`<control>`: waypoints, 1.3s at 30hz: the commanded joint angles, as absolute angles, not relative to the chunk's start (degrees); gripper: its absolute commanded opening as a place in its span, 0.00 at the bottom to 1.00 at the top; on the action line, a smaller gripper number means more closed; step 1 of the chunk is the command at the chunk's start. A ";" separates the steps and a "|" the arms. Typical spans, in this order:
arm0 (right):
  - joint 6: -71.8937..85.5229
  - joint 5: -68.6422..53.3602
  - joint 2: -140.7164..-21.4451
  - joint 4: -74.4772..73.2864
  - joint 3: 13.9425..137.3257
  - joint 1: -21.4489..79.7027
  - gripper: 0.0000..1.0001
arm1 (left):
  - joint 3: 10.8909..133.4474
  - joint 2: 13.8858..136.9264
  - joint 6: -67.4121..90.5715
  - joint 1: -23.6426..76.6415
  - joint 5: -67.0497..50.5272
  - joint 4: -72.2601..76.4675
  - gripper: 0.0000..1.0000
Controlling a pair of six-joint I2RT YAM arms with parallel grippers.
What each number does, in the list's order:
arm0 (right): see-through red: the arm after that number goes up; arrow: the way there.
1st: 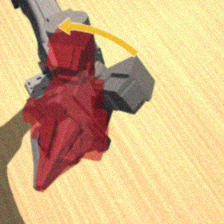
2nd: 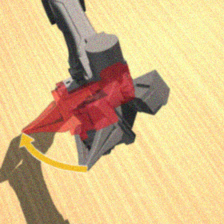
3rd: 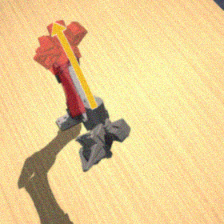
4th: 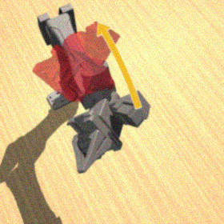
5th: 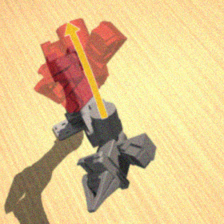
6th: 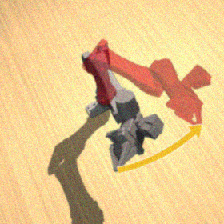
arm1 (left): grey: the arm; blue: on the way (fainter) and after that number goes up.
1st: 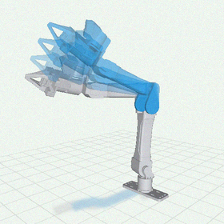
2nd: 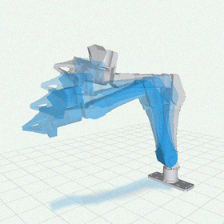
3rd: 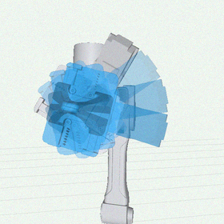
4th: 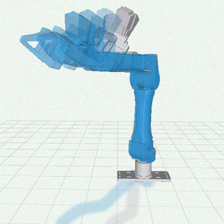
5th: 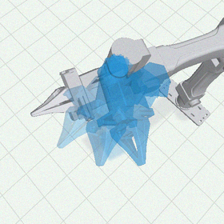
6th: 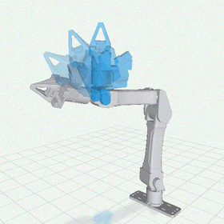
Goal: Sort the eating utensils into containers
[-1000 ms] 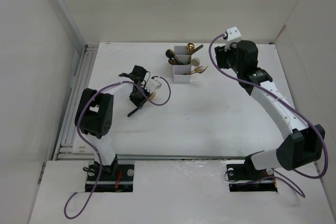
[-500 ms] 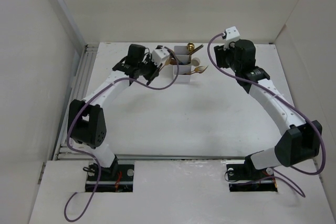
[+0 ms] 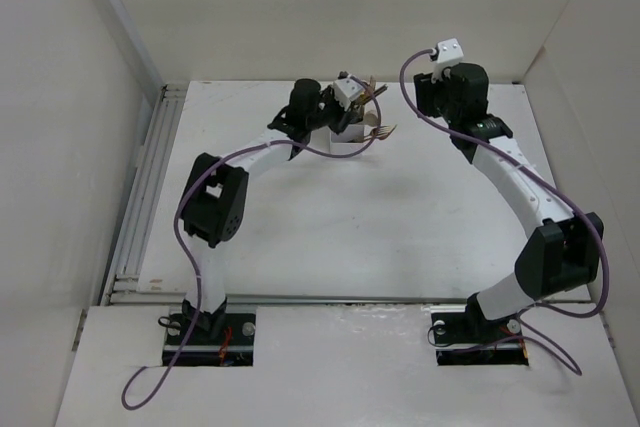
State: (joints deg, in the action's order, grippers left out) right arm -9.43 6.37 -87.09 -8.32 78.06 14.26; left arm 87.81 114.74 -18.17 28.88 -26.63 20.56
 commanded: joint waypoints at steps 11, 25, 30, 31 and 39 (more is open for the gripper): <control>-9.76 7.47 -87.54 -4.66 81.39 13.97 0.65 | 90.18 121.29 -15.29 30.94 -23.64 31.03 0.00; -10.28 7.47 -85.35 -4.66 80.34 13.97 0.65 | 85.52 118.57 -18.37 31.46 -21.62 31.03 0.29; -10.81 7.47 -84.73 -4.66 79.80 13.97 0.65 | 85.52 116.81 -17.85 31.46 -20.57 31.03 0.35; -10.81 7.47 -84.20 -4.66 79.80 13.97 0.65 | 85.52 116.11 -17.06 31.46 -19.61 31.03 0.37; -10.81 6.94 -83.67 -4.66 79.80 13.97 0.73 | 87.71 111.28 -11.43 31.46 -7.05 31.03 0.39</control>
